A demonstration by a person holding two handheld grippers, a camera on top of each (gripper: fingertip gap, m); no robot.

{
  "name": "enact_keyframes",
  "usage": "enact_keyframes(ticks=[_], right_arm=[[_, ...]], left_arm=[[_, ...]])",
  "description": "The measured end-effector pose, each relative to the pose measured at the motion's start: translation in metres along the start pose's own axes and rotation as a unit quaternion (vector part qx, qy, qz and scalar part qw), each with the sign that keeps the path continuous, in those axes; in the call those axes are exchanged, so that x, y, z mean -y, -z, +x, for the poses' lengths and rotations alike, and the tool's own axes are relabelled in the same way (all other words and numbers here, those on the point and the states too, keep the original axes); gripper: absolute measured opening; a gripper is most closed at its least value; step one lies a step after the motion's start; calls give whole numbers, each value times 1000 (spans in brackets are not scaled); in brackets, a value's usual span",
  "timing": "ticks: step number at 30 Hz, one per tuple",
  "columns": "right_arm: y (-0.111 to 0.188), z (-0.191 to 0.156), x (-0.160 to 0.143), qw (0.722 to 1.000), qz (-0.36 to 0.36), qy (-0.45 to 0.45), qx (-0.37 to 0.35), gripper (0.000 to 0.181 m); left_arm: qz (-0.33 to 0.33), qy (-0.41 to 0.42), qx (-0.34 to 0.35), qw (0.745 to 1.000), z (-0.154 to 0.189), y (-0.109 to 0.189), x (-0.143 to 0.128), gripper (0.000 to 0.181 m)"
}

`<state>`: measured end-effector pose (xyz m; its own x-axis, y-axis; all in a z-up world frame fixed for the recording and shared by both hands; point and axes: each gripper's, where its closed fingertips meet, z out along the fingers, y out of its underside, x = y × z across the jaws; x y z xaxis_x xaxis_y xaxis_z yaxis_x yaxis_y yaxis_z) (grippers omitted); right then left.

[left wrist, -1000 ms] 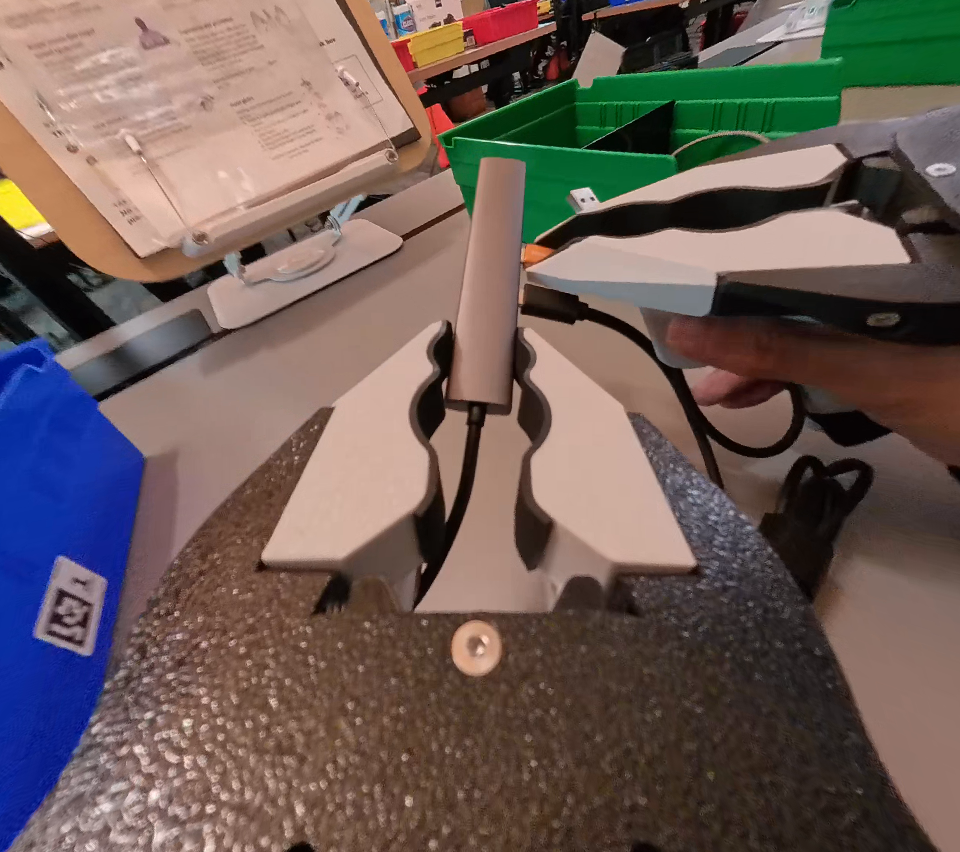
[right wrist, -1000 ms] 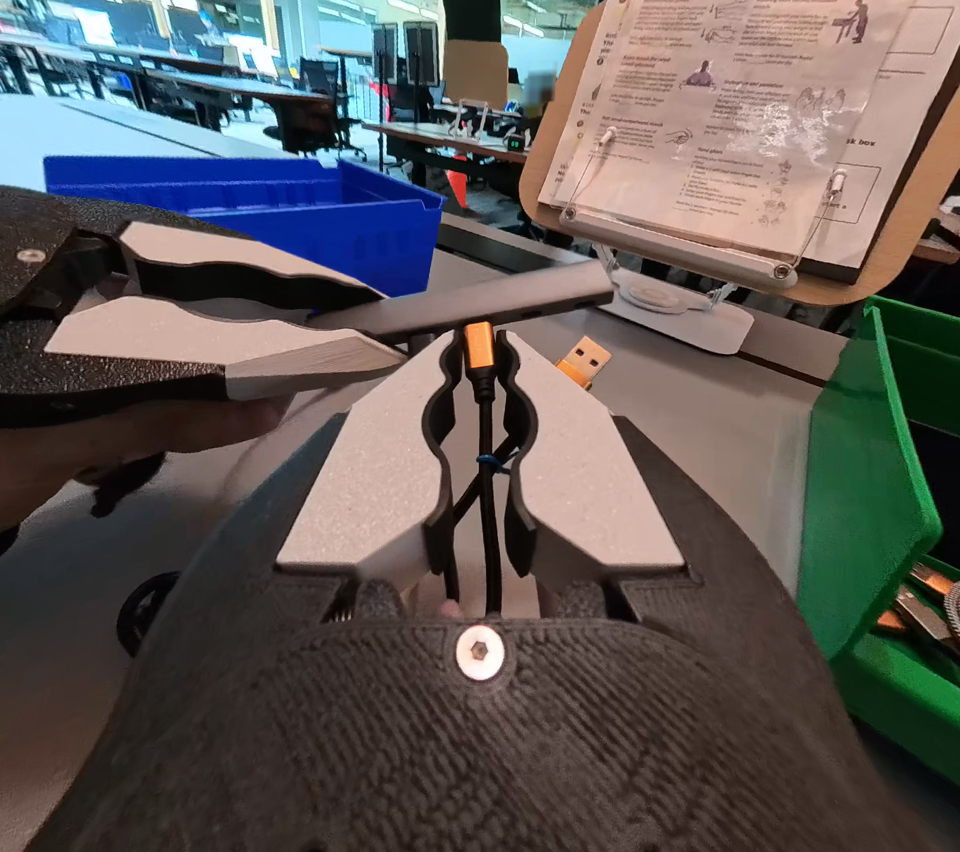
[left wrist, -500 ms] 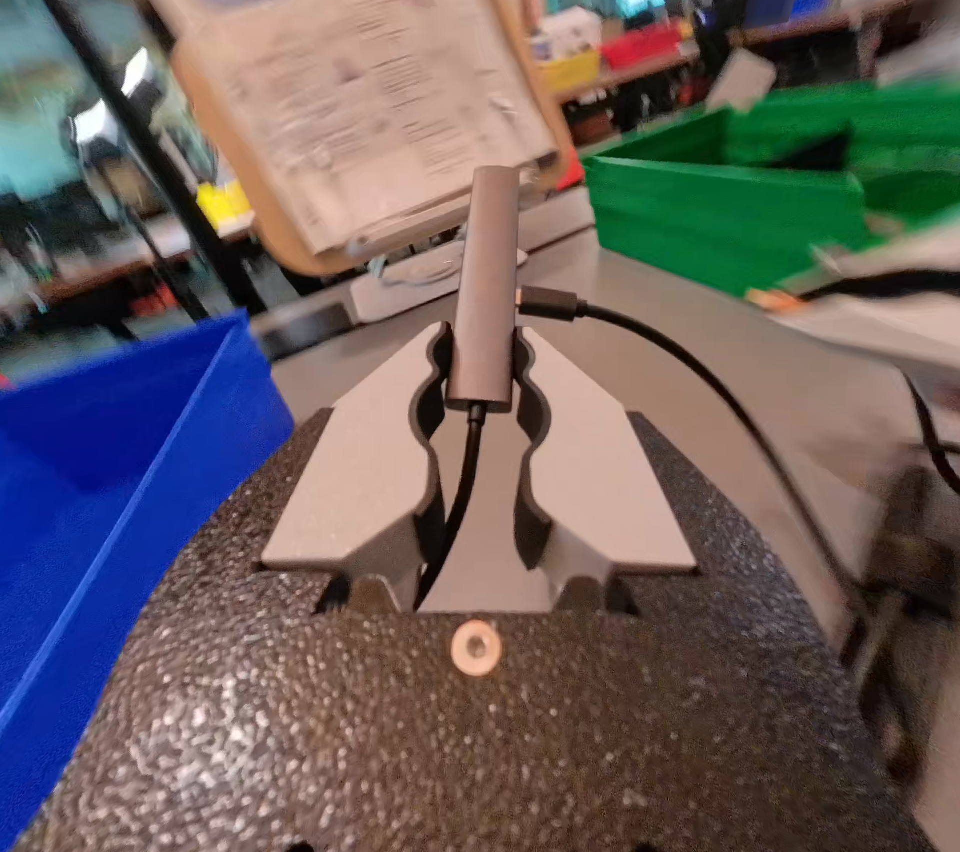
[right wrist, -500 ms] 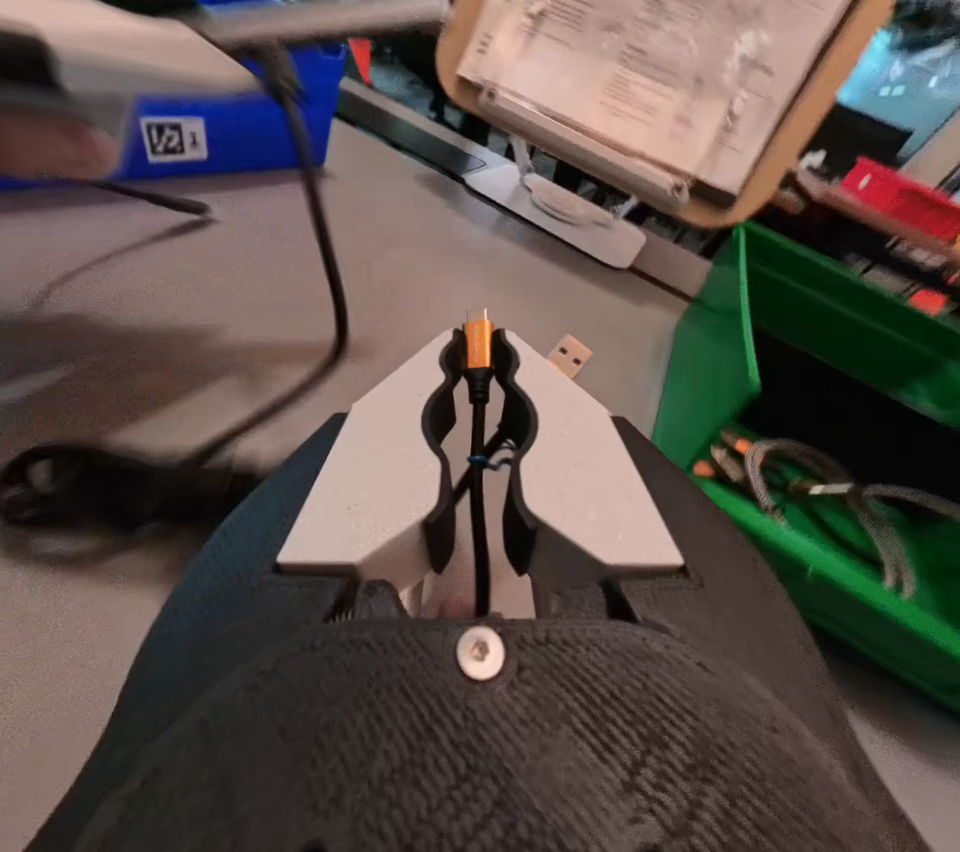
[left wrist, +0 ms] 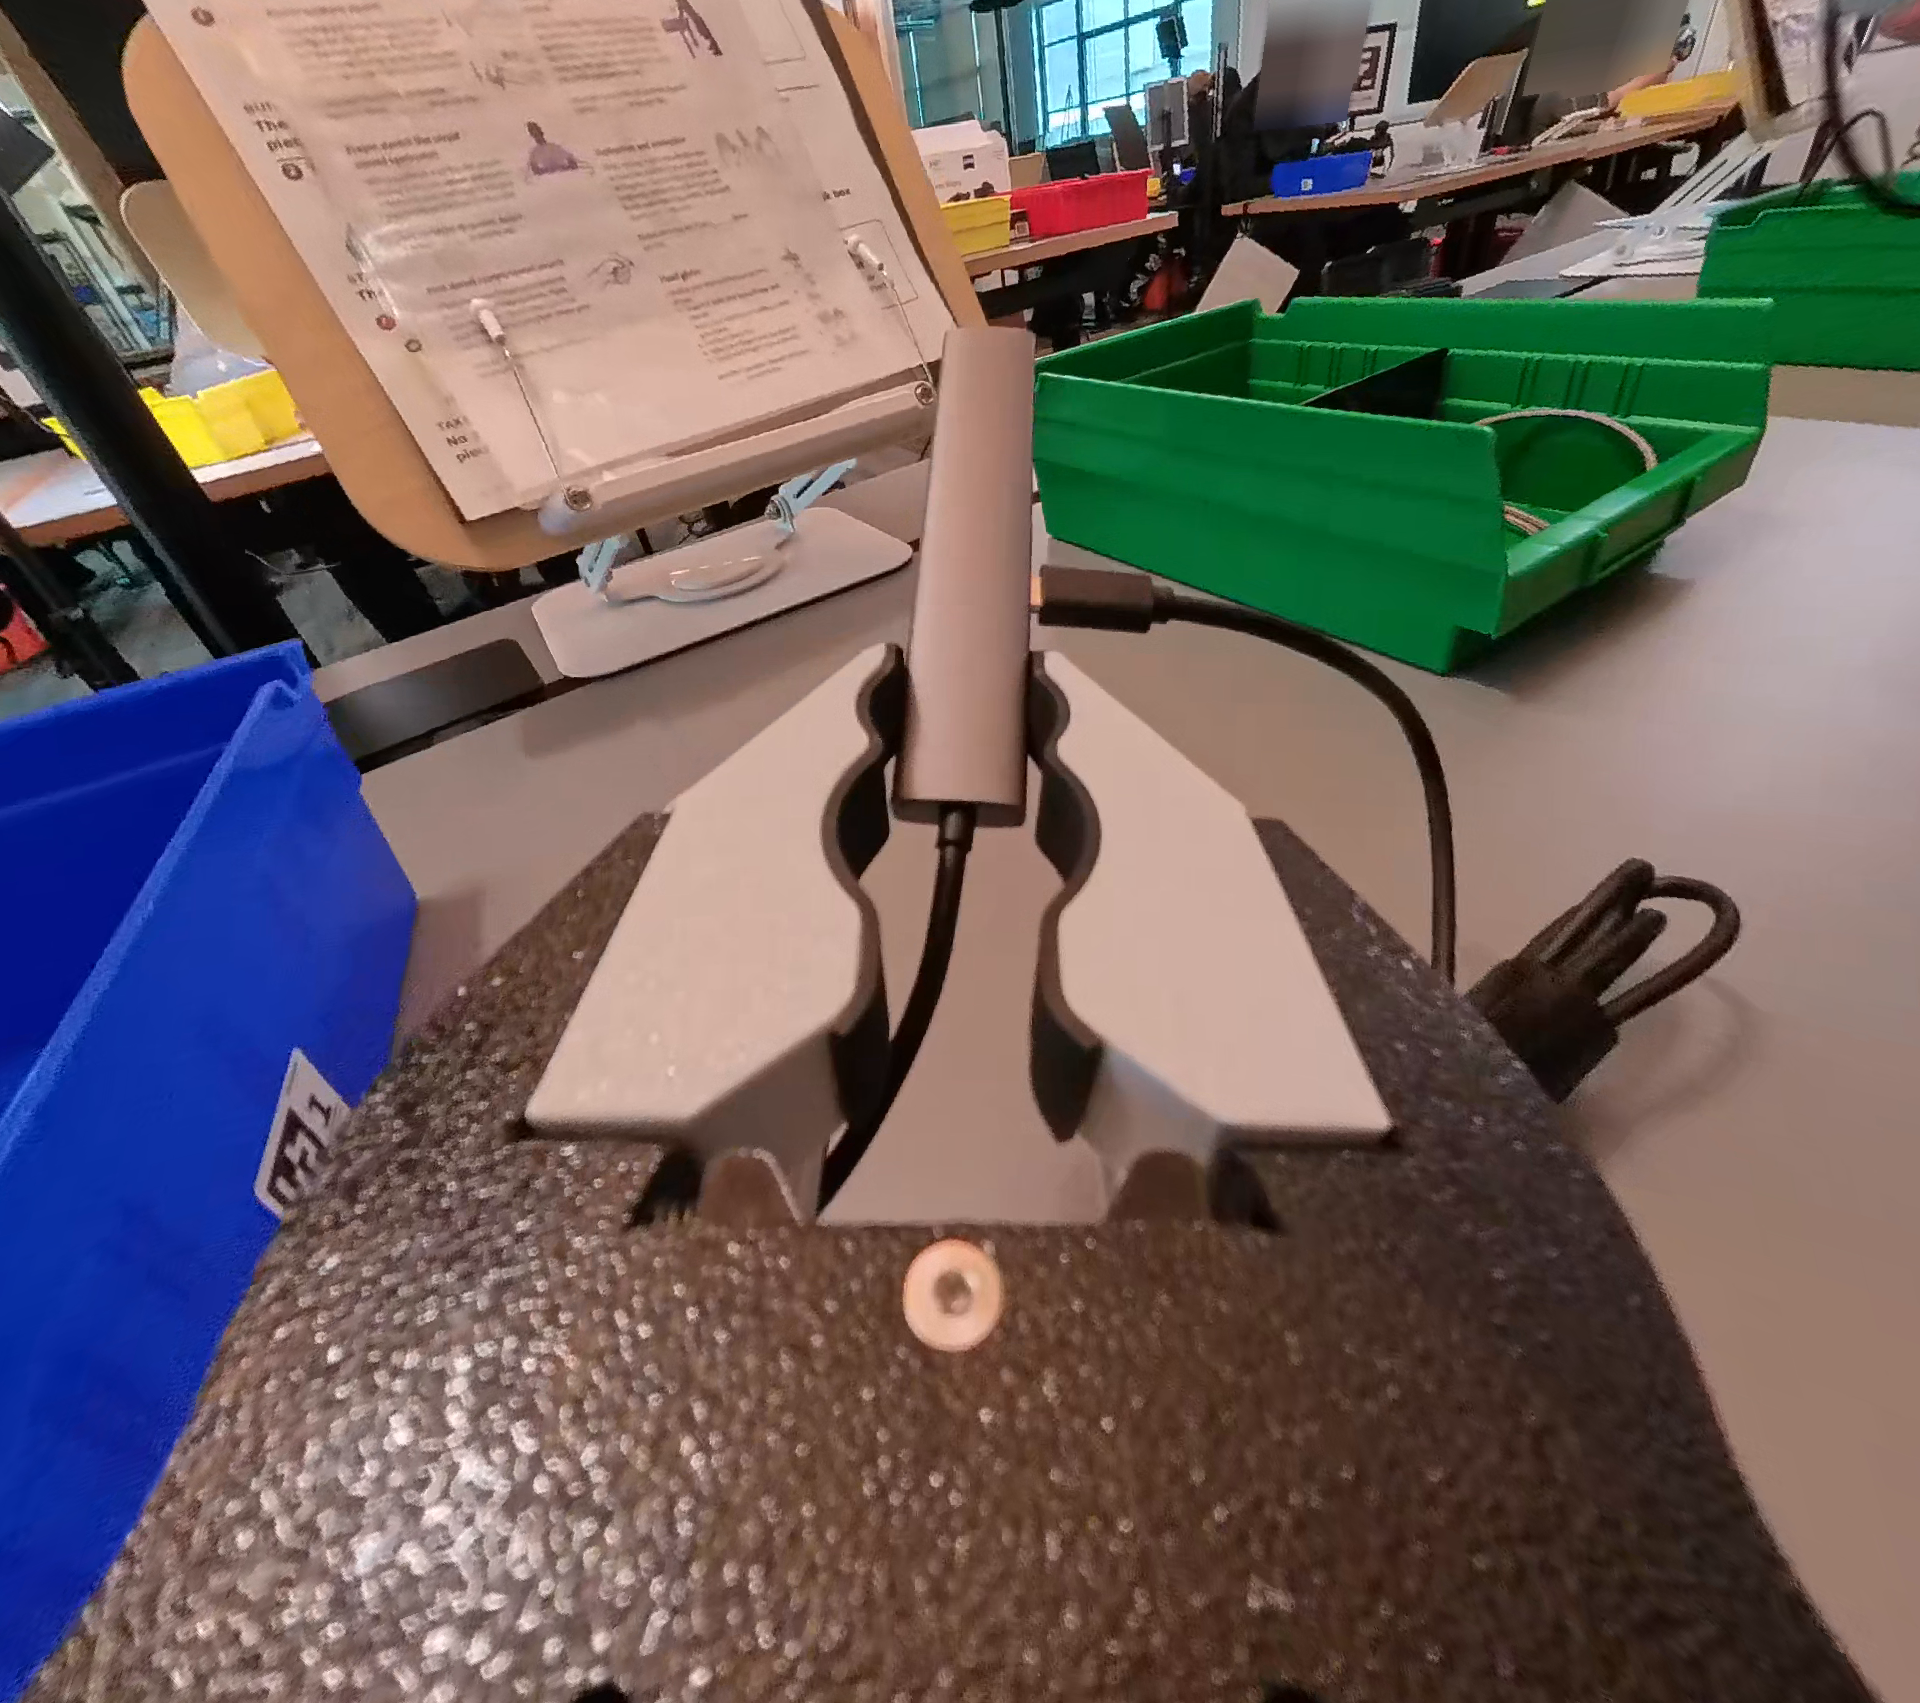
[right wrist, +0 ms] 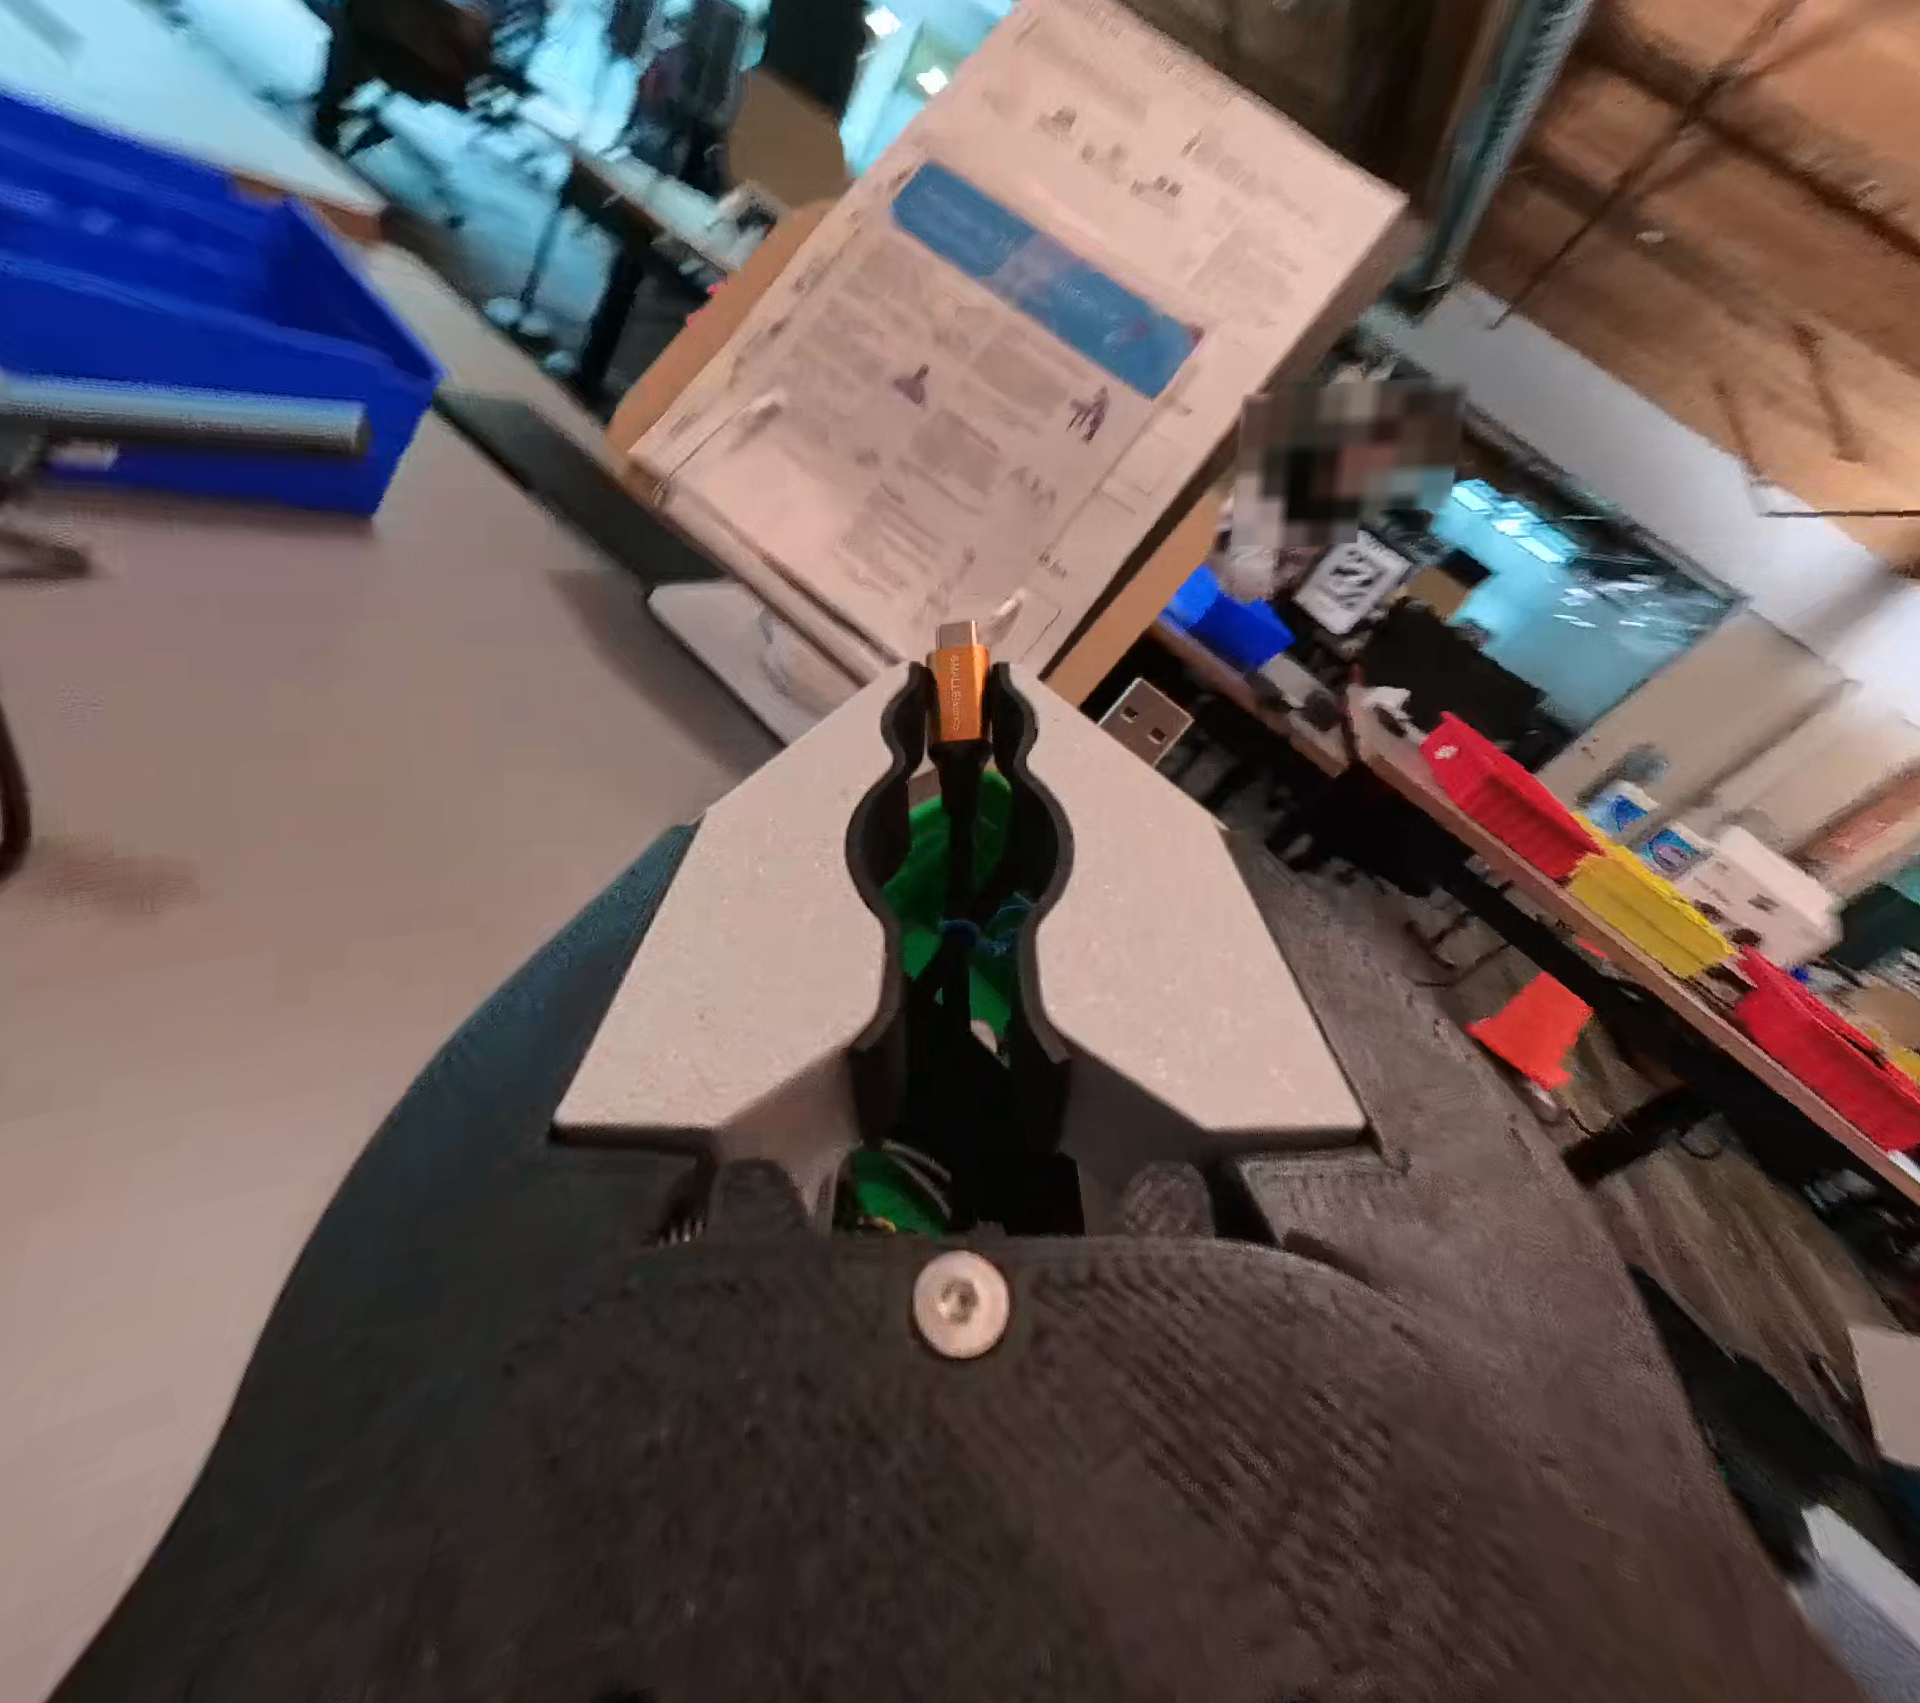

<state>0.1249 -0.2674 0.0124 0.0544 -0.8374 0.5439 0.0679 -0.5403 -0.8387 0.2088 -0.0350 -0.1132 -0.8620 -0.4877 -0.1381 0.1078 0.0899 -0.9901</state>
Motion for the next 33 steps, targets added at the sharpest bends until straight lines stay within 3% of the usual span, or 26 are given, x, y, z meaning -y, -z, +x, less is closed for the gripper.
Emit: enact_keyframes(ticks=[5,8,10,12,13,20,23,27,30,33], right_arm=[[-28,-1,-69,989,-91,62,101,10],[-27,-35,-113,960,-175,89,198,12],[-25,-50,-131,947,-222,76,222,34],[-29,-46,-135,947,-242,88,191,49],[-29,-45,-134,948,-246,88,180,56],[-32,-51,-91,971,-213,9,111,59],[-32,-94,-52,977,-157,-51,134,58],[-37,-188,10,969,-36,-141,200,54],[-52,-223,24,975,19,-129,177,48],[-70,-236,14,982,26,-109,153,40]], left_arm=[[-2,8,-4,1000,-3,0,-3,21],[-4,9,-6,1000,-3,-1,-5,21],[-4,12,-8,1000,-4,-1,-5,21],[-2,15,-8,1000,-5,0,-5,21],[-3,16,-8,1000,-5,0,-5,21],[-6,20,-9,1000,-6,-1,-8,21],[-10,22,-9,1000,-5,-2,-9,21],[-12,11,-12,1000,-2,-3,-9,21],[-19,-5,-6,1000,0,-2,-9,21],[-22,-1,-12,1000,4,-2,-9,21]])
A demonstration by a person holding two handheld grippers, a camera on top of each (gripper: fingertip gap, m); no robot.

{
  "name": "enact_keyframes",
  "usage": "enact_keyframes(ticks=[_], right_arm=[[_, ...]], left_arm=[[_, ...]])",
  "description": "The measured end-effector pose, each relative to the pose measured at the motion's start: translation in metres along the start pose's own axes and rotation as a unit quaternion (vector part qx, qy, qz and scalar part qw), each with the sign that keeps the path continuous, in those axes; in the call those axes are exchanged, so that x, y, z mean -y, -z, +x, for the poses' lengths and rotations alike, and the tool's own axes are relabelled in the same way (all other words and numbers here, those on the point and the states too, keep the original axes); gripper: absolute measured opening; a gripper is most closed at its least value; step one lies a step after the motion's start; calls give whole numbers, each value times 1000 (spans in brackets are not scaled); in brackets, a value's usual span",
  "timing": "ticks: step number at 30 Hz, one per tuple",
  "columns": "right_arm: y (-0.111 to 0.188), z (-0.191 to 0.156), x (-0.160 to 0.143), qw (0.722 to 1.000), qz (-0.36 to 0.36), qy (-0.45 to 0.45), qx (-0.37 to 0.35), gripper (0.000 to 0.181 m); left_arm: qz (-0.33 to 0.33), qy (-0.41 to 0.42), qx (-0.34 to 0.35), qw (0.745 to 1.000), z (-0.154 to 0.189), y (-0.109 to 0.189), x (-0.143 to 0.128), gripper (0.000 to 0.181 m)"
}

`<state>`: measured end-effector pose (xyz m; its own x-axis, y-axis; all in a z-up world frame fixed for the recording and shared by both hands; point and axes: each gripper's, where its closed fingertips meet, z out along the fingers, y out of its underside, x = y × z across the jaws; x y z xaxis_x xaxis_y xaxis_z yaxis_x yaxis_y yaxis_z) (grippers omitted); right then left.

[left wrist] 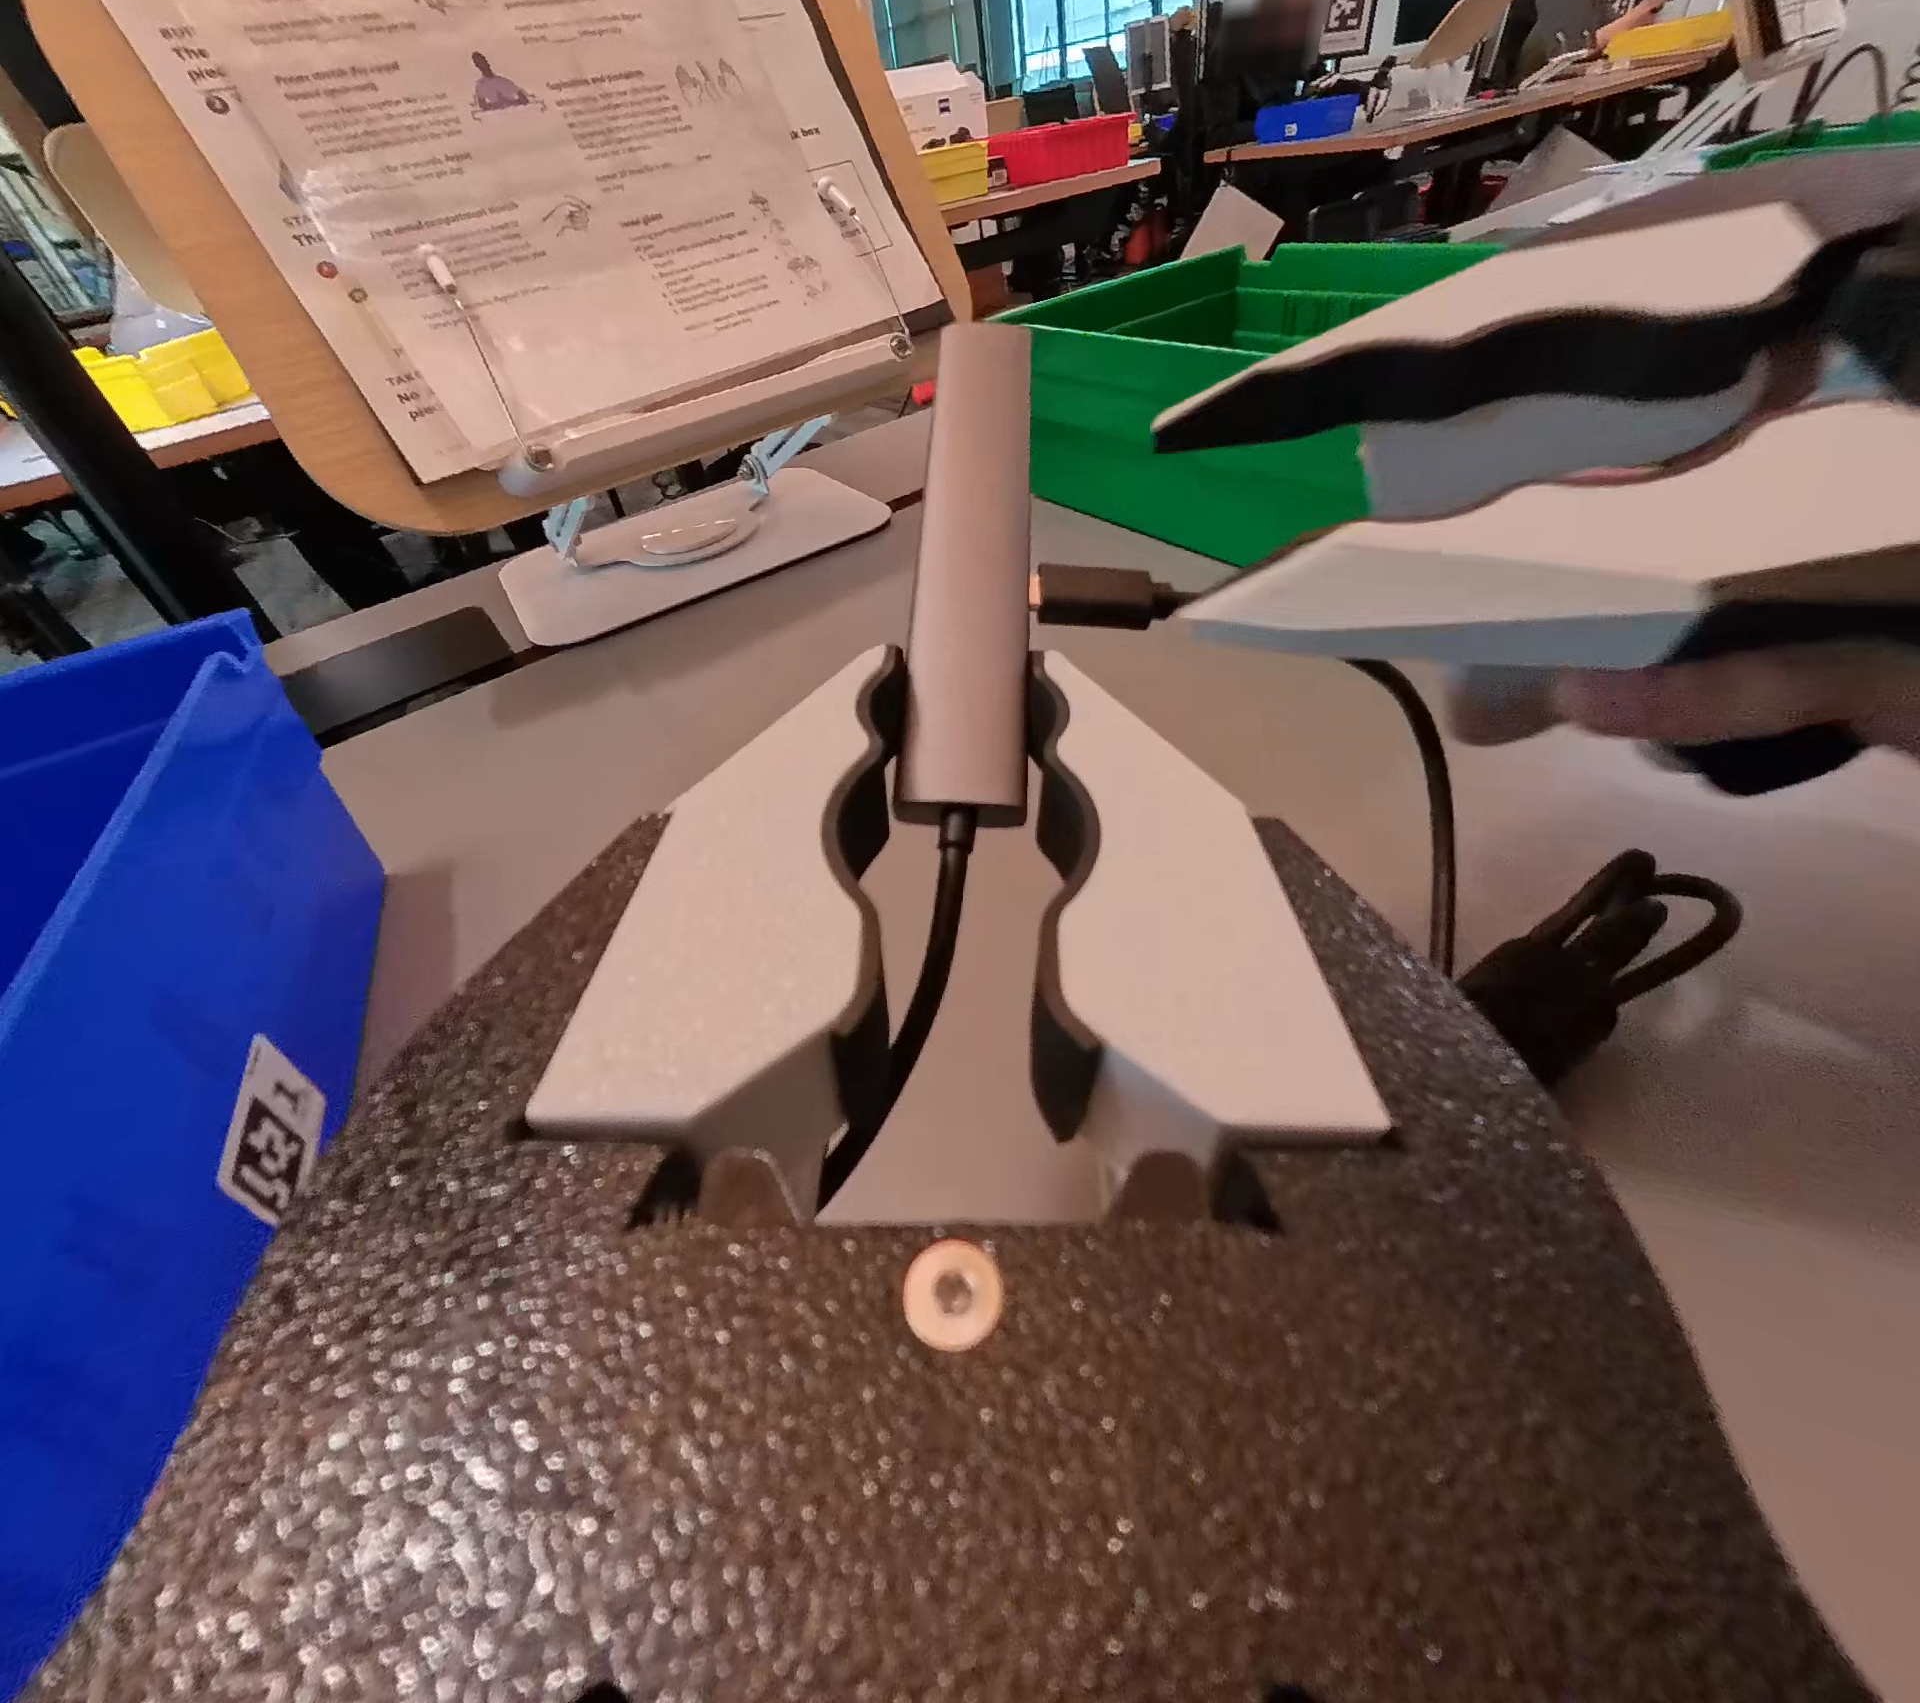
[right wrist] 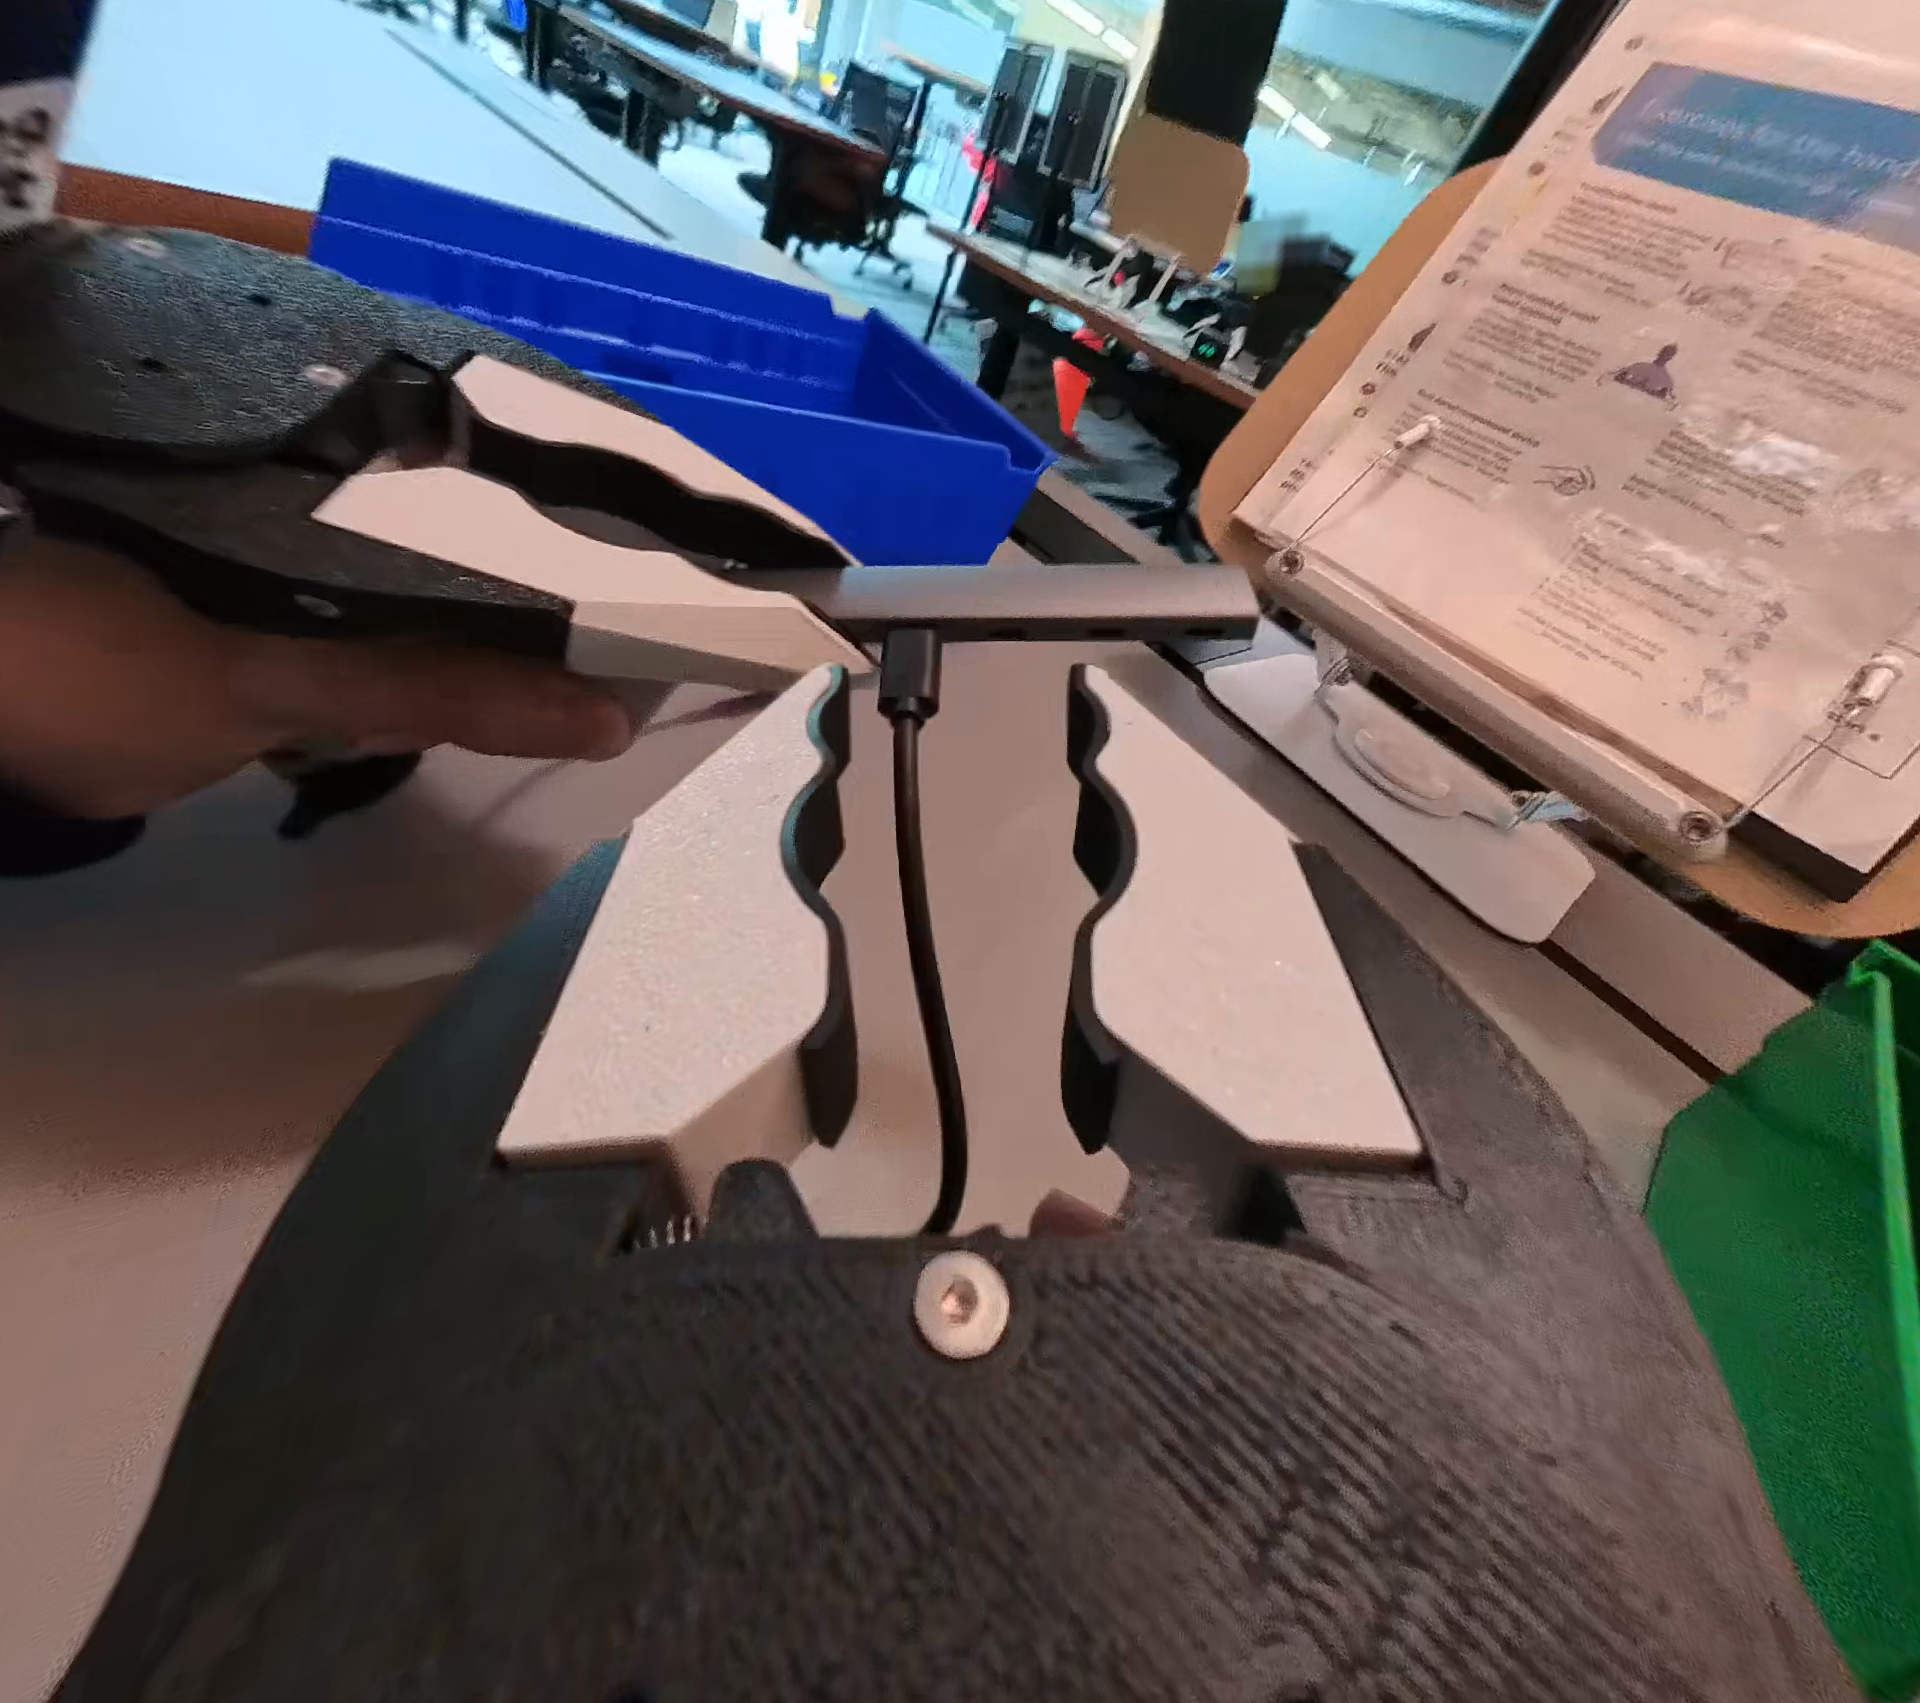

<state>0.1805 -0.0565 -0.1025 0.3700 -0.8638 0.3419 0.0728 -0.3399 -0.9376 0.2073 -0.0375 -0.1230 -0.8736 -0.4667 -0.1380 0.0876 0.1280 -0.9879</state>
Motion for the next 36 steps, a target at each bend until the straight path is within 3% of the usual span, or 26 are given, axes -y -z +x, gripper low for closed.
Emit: enact_keyframes(ticks=[3,11,27,30,33,35,36], right_arm=[[-8,-3,-4,1000,29,2,-2,32],[-10,-7,-20,999,14,33,2,12],[-9,-7,-19,993,28,115,-28,11],[-8,-7,-17,996,7,91,-24,11],[-8,-6,-16,994,-16,94,-48,11],[4,0,-12,995,-11,73,-71,11],[15,5,-13,996,-4,45,-79,11]], left_arm=[[-13,15,-14,1000,5,-3,-4,21],[-27,61,-40,997,9,-7,-9,21],[-36,115,-87,989,18,-8,-14,21],[-34,128,-95,987,19,-8,-13,22],[-26,106,-64,992,15,-7,-9,21],[-17,73,46,996,-21,-1,-7,21],[-3,99,71,993,-43,7,-3,21]])
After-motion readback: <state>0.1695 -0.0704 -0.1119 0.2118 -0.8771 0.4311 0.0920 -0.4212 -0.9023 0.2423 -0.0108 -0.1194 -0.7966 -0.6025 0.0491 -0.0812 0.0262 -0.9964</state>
